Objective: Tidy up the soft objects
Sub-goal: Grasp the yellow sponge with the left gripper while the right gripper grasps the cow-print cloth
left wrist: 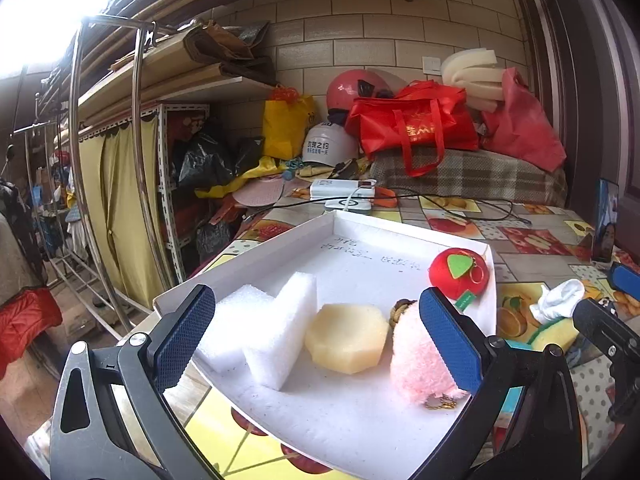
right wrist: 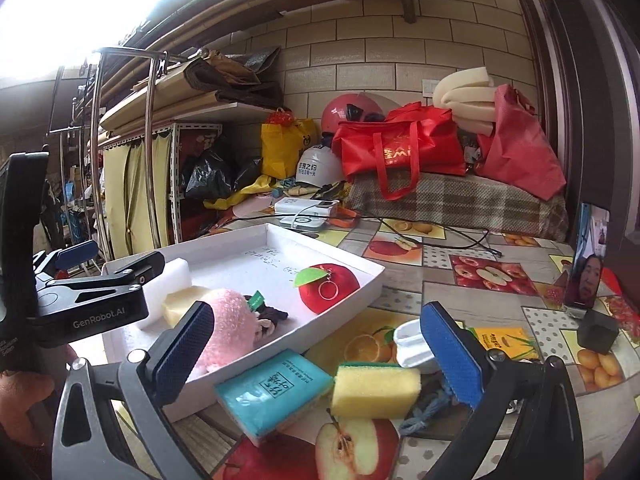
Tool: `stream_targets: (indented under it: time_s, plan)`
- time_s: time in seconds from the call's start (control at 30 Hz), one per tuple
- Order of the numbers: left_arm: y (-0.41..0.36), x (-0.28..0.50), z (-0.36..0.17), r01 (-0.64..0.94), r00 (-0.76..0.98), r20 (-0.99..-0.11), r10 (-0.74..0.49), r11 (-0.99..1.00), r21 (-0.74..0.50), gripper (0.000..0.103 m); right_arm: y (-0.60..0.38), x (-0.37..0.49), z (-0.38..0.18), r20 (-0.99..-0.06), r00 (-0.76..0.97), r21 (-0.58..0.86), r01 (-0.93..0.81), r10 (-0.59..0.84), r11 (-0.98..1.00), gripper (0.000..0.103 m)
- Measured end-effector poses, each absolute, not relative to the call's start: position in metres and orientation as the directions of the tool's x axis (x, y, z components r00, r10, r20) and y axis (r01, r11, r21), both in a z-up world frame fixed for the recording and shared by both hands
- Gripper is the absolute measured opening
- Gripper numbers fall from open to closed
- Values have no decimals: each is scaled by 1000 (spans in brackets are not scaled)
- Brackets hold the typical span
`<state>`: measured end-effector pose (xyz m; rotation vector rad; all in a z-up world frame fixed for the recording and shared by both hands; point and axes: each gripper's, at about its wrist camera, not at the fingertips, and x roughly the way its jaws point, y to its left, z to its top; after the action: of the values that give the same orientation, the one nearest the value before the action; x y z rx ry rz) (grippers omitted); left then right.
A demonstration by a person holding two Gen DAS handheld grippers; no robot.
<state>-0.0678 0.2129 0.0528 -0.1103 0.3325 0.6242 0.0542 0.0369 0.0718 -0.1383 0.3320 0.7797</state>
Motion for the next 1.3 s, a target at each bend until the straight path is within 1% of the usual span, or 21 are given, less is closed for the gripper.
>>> stream_targets:
  time_s: [0.2,0.3,0.4,0.47,0.57,0.6,0.7,0.73,0.77,0.8,0.83,0.87,0.93,0.97,1.0,1.03,1.07,1.1,1.17,1.3]
  plan:
    - [169,-55,53,-390,853,-394,342,919,-47,103,-34,108,69,-404,697,142,-591,592,794,103]
    - [141,-43,53,-303,868,-419,267,953,-20,103,-54,133,63,-477,661,185,-568,579,802,103]
    - [121,-27,52,-253,860,-457,227,967,5,103,-69,149,53,-552,619,229,-532,559,815,103]
    - [112,-11,48,-242,833,-508,220,970,22,103,-73,156,48,-583,589,254,-521,559,815,103]
    - [106,19,39,-206,784,-592,186,978,34,103,-68,159,42,-628,555,247,-524,546,815,103]
    - [105,26,35,-199,769,-613,181,979,39,103,-64,161,40,-643,545,236,-528,538,816,101]
    - [97,42,33,-183,755,-629,187,980,72,103,-53,166,32,-699,503,205,-540,509,816,97]
    - [94,47,32,-179,747,-636,193,980,87,100,-51,169,29,-717,488,201,-538,497,819,93]
    - [90,51,30,-177,739,-642,202,979,104,94,-50,174,25,-734,469,206,-535,491,819,82]
    - [88,54,28,-171,733,-648,207,978,118,92,-50,176,25,-732,469,213,-532,494,820,80]
    - [86,57,27,-165,728,-653,209,978,129,88,-51,176,26,-727,468,221,-534,503,816,79]
    - [84,59,25,-157,723,-658,209,978,138,78,-50,177,24,-732,457,225,-537,505,813,76]
    - [80,66,21,-127,706,-680,198,980,153,68,-51,175,25,-722,452,234,-553,523,800,74]
    - [77,68,18,-110,698,-691,190,981,160,62,-50,175,24,-722,438,244,-564,536,789,56]
    - [75,70,17,-96,693,-697,186,981,166,57,-50,175,24,-722,435,245,-566,538,787,52]
    - [73,70,16,-90,692,-697,188,980,175,54,-51,174,25,-717,436,249,-568,544,784,52]
    - [71,70,17,-83,695,-695,185,981,178,48,-52,174,25,-714,432,257,-571,551,780,50]
    - [71,68,17,-72,700,-693,173,982,172,45,-53,173,25,-712,428,264,-572,557,777,48]
    - [71,67,19,-60,709,-689,153,986,157,38,-54,173,26,-705,431,271,-570,563,776,47]
    - [70,61,25,-55,740,-659,136,988,143,34,-56,173,28,-695,444,273,-564,565,779,47]
